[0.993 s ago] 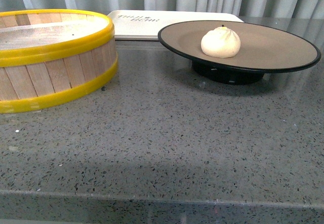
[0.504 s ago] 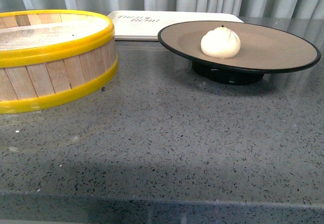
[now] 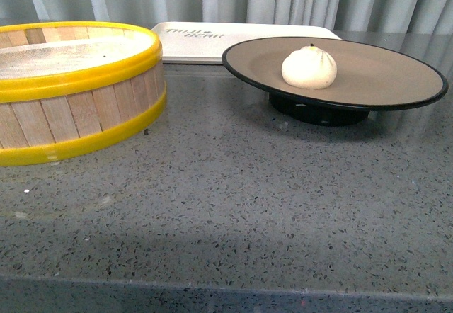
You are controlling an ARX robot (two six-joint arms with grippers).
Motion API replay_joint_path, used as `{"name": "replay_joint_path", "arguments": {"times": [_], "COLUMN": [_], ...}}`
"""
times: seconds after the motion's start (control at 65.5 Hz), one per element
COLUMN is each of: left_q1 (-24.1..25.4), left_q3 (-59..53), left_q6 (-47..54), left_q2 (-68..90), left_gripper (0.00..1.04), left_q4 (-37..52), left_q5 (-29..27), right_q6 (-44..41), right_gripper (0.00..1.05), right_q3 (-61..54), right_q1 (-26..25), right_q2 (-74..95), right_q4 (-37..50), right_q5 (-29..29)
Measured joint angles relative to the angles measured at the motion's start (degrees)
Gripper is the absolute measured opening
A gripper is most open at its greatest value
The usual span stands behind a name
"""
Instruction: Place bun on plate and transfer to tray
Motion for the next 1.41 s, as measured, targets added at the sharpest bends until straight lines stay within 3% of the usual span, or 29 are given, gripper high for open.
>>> {"name": "replay_joint_path", "arguments": {"times": [0.855,0.993,1.176,1.405], "left_q1": [1.2,1.2,1.2,1.2], "left_q3": [-6.8,-6.8,-6.8,-6.8], "left_q6": [0.0,-0.1,-0.1,-0.1], "left_q2": [-15.4,-23.7,-25.2,-25.3], "left_gripper": [0.04,0.05,0.35,0.81], "left_q4": [-6.8,-16.7,-17.1,-17.1], "left_q5": [0.3,0.3,0.3,0.3], "right_q6": [0.0,0.0,0.0,0.0], "right_gripper": [0.96,0.96,0.96,0.96], "right_q3": [0.0,0.0,0.0,0.0], "right_q1": [0.0,0.0,0.0,0.0], "right_q2": [0.0,0.0,0.0,0.0], "right_q4": [0.0,0.0,0.0,0.0], "right_q5": [0.0,0.0,0.0,0.0]}}
